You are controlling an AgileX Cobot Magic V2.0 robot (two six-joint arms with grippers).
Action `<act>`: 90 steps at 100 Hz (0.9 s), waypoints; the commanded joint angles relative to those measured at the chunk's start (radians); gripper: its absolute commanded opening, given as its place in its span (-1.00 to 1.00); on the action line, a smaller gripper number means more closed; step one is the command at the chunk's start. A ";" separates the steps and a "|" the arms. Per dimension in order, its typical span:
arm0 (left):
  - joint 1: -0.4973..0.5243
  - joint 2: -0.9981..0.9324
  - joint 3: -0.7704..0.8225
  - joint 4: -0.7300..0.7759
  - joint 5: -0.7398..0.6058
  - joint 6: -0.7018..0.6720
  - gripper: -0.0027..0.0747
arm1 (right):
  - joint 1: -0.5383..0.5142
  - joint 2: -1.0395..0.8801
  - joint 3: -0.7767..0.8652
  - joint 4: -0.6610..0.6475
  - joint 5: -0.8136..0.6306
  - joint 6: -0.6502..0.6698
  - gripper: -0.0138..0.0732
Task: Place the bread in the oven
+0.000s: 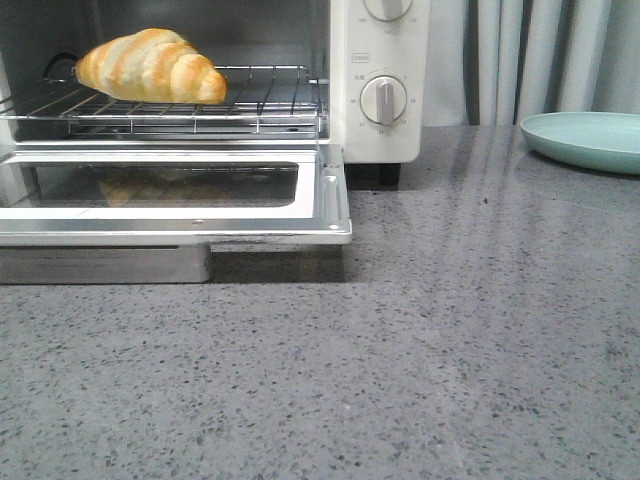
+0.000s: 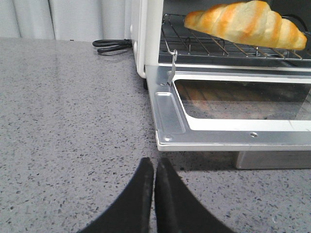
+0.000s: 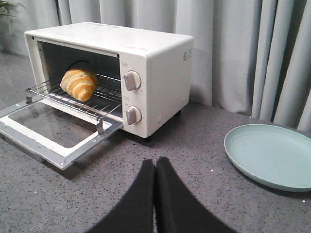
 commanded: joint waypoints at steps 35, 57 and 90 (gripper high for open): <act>0.004 -0.030 0.024 -0.029 -0.032 -0.012 -0.99 | -0.002 0.028 -0.016 -0.043 -0.075 -0.003 -0.84; 0.004 -0.030 0.024 -0.029 -0.032 -0.012 -0.99 | -0.002 0.028 -0.016 -0.043 -0.075 -0.003 -0.84; 0.004 -0.030 0.024 -0.029 -0.032 -0.012 -0.99 | -0.002 0.028 -0.016 -0.043 -0.075 -0.003 -0.84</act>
